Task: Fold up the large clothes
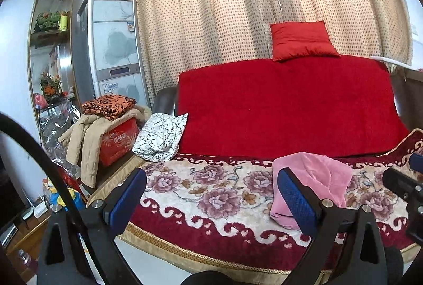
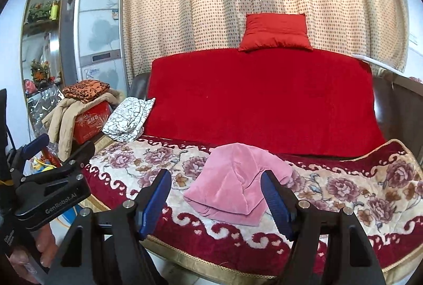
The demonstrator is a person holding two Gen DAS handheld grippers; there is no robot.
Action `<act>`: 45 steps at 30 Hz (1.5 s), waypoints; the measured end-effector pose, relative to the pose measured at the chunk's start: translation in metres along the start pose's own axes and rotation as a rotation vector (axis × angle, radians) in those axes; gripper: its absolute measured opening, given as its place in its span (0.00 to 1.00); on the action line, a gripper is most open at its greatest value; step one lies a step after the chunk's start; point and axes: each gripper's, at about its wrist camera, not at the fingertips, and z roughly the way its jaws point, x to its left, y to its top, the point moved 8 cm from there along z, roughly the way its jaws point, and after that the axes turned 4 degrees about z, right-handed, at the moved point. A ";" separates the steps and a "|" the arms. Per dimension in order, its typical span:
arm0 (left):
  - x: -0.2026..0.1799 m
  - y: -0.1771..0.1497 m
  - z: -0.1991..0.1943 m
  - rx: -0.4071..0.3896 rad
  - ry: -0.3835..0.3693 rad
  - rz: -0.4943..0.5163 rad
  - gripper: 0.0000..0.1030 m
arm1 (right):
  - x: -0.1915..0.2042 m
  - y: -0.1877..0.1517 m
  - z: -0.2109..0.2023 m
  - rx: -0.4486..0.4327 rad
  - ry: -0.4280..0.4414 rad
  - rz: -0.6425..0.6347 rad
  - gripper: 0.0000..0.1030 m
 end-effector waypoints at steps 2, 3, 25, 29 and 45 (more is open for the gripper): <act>0.002 0.002 -0.003 -0.002 -0.001 -0.008 0.96 | 0.001 -0.001 0.000 0.007 -0.001 0.006 0.72; 0.003 0.003 -0.006 -0.006 0.002 -0.010 0.96 | 0.002 -0.001 0.000 0.008 -0.002 0.006 0.72; -0.003 0.012 -0.028 -0.043 -0.026 -0.012 0.96 | -0.003 0.002 -0.006 0.005 -0.053 0.016 0.73; -0.006 0.013 -0.031 -0.057 -0.042 -0.007 0.96 | -0.003 0.003 -0.008 -0.001 -0.079 0.021 0.73; -0.015 0.020 -0.048 -0.099 -0.088 0.010 0.97 | 0.003 0.020 -0.032 -0.119 -0.228 -0.095 0.73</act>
